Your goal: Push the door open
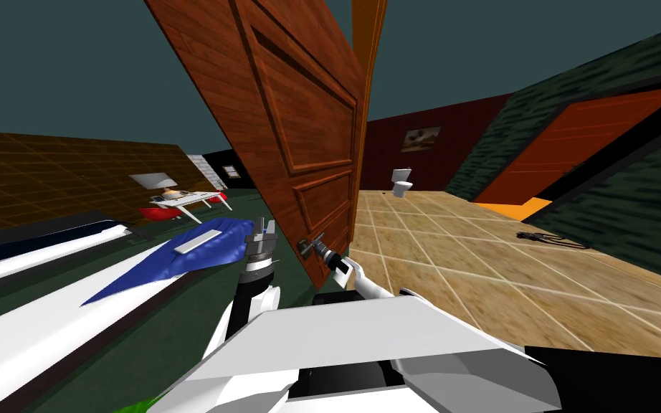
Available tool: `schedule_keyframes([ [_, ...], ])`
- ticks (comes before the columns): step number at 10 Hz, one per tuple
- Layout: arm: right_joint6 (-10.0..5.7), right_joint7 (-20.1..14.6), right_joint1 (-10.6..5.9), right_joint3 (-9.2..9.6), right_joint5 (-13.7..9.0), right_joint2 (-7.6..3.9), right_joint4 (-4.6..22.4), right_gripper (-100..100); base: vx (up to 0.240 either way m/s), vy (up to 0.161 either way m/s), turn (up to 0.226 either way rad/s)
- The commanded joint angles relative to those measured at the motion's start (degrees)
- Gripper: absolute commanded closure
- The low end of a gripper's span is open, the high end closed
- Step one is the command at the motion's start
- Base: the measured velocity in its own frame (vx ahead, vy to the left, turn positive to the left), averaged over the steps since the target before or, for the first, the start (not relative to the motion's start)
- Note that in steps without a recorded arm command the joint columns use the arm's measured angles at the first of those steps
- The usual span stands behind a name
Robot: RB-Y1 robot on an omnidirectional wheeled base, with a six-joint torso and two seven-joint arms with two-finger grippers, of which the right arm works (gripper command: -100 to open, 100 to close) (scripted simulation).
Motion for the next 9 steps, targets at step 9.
schedule_keyframes([
  [9,0.65,-1.15,2.85,-1.64,3.26,-2.20,-2.24,100,0.057,0.104,-0.072],
])
